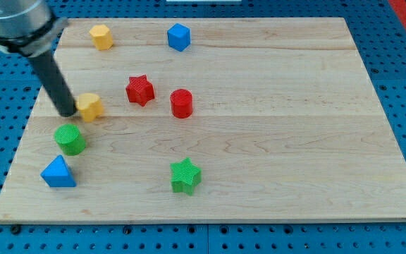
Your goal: Move green circle below yellow heart
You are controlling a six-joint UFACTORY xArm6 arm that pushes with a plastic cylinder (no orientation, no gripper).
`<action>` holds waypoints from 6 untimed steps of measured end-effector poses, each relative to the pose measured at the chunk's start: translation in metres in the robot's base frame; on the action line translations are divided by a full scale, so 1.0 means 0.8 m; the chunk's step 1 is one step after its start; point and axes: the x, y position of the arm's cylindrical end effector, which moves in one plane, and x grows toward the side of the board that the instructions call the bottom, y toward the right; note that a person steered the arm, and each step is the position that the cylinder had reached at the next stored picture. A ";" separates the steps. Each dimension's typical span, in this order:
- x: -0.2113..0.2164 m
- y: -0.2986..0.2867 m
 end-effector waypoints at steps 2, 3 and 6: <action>0.000 0.012; 0.003 -0.051; 0.086 0.019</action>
